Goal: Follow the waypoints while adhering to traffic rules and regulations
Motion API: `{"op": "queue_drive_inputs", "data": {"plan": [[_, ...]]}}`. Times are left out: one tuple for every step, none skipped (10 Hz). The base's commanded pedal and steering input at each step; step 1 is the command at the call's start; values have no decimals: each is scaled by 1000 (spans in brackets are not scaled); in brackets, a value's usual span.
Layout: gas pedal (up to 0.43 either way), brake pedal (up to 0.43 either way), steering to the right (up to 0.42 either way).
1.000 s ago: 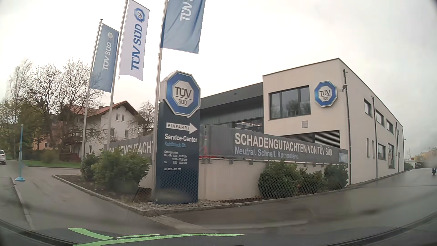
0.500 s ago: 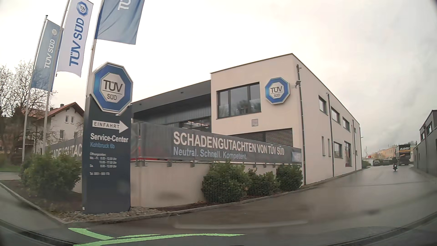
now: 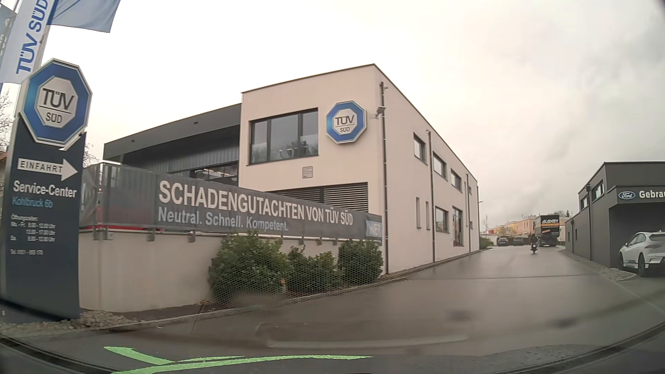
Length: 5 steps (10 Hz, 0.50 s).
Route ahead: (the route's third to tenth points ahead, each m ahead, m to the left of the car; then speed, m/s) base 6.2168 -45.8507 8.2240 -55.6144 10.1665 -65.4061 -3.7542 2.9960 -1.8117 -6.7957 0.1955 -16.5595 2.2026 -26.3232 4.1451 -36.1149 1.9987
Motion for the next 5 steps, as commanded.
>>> {"op": "queue_drive_inputs", "data": {"plan": [[0,0,635],[0,0,620],[0,0,602],[0,0,595],[0,0,585]]}}
